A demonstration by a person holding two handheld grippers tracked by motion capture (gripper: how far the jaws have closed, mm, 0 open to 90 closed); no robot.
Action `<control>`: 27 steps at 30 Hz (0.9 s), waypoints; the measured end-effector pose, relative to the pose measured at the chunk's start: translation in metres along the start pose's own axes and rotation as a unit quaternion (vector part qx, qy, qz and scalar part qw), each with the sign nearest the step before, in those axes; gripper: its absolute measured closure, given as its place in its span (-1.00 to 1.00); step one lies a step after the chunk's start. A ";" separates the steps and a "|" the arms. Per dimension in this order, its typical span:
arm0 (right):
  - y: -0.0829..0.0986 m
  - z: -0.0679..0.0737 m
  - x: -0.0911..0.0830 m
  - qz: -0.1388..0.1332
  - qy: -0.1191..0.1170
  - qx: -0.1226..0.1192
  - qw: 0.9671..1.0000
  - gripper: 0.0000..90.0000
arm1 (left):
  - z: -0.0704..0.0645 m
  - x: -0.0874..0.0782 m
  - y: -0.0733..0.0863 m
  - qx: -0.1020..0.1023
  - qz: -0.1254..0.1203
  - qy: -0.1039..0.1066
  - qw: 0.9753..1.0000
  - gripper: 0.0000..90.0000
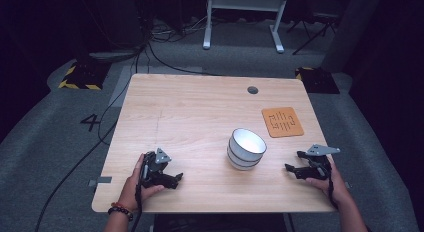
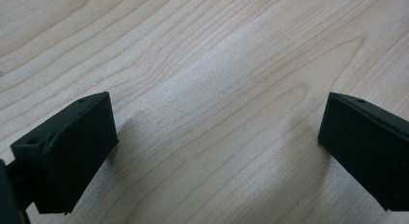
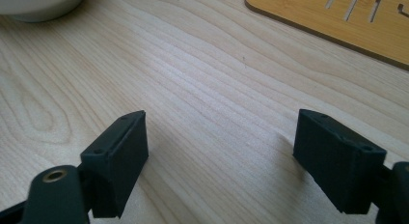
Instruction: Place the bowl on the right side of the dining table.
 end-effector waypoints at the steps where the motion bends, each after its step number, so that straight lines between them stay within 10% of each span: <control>1: 0.000 0.000 0.000 0.001 0.001 0.002 1.000 -0.56 | 0.000 0.000 0.000 0.000 0.000 0.000 1.000 -1.00; 27: -0.009 0.004 -0.010 -0.013 -0.018 -0.005 1.000 -0.54 | -0.001 0.000 0.001 0.001 0.001 0.004 1.000 -0.99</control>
Point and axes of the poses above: each handheld gripper's, and its own axes: x roughly forward along the jaws, y roughly out of its underside, z roughly to its left, the point moved 5 cm from there along x, roughly forward along the jaws, and after that the axes turned 10 degrees about z, right-handed, at the moved point
